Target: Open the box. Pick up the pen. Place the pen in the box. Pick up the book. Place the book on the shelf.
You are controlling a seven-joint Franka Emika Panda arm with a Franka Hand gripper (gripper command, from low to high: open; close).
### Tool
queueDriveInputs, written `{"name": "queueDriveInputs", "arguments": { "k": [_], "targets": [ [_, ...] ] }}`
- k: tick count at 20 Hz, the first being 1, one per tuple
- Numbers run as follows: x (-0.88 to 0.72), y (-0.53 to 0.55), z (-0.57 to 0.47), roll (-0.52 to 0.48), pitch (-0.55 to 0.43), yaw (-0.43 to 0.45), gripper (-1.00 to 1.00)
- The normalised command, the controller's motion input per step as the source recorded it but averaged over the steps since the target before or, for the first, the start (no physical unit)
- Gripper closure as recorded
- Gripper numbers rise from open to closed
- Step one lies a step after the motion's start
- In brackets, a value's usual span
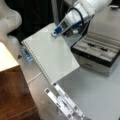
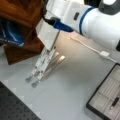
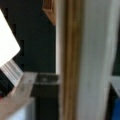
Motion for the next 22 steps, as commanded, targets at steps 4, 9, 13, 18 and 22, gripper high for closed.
{"name": "queueDriveInputs", "arguments": {
  "k": [4,9,13,18,22],
  "targets": [
    [0.05,-0.08,0.18,0.118,0.006,-0.387,1.00],
    [0.03,-0.07,0.20,0.051,-0.025,-0.342,1.00],
    [0.06,-0.05,0.18,-0.002,-0.038,-0.216,1.00],
    [0.07,-0.03,0.20,-0.073,-0.043,-0.069,1.00],
    [0.08,-0.08,0.29,-0.077,-0.030,-0.019,1.00]
  ]
}}
